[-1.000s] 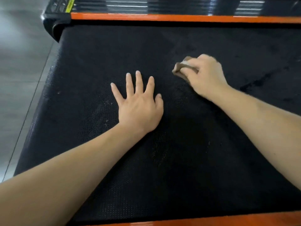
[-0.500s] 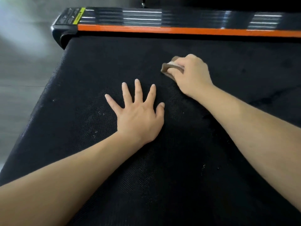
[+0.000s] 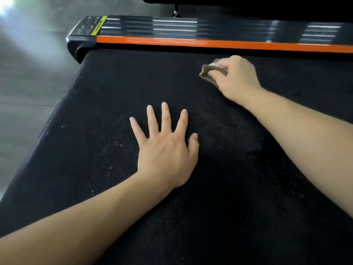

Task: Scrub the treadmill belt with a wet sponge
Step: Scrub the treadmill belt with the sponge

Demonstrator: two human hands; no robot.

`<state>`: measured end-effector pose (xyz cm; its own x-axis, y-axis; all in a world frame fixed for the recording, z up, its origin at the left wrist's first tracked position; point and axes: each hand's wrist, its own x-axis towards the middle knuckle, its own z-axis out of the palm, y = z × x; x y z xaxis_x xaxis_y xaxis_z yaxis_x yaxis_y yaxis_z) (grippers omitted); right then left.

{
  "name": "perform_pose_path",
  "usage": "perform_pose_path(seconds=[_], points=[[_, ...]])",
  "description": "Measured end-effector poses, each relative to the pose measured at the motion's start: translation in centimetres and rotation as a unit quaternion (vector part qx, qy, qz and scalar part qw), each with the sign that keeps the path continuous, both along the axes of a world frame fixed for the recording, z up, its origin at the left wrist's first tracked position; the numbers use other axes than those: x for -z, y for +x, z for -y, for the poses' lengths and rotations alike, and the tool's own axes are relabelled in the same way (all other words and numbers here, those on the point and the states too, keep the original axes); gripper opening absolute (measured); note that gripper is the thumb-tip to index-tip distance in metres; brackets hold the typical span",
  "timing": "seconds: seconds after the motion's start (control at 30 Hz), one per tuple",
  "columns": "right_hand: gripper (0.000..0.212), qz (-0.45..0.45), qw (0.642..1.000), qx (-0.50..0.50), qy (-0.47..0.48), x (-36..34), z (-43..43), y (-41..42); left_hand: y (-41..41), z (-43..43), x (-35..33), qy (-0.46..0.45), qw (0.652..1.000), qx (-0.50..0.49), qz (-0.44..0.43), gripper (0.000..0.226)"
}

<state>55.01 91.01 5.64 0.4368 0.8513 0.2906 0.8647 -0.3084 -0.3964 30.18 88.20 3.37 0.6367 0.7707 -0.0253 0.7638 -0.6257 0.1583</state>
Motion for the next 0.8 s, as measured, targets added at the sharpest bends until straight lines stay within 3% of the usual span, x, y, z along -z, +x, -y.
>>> perform_pose_path(seconds=[0.1, 0.27, 0.43, 0.6, 0.73, 0.8], points=[[0.027, 0.002, 0.996, 0.09, 0.009, 0.0, -1.5, 1.3, 0.0, 0.1, 0.0, 0.001, 1.0, 0.003, 0.008, 0.069], [0.023, -0.027, 0.999, -0.04, -0.018, -0.1, -0.8, 0.0, 0.1, 0.0, 0.0, 0.001, 1.0, 0.005, 0.014, 0.069], [0.028, 0.015, 0.99, 0.14, -0.01, -0.5, -3.3, 2.9, 0.1, 0.1, 0.1, -0.002, 1.0, 0.006, 0.019, 0.069], [0.024, -0.037, 0.998, -0.037, -0.016, -0.2, -2.5, 1.0, 0.1, 0.1, 0.0, 0.0, 1.0, 0.007, 0.017, 0.069], [0.028, -0.026, 0.991, 0.134, 0.007, -0.6, -3.2, 3.7, 0.2, 0.2, 0.0, -0.002, 1.0, 0.006, 0.023, 0.069], [0.026, -0.017, 0.989, 0.149, 0.004, -0.4, -3.3, 3.8, 0.2, 0.1, 0.0, -0.003, 1.0, 0.005, 0.019, 0.069]])
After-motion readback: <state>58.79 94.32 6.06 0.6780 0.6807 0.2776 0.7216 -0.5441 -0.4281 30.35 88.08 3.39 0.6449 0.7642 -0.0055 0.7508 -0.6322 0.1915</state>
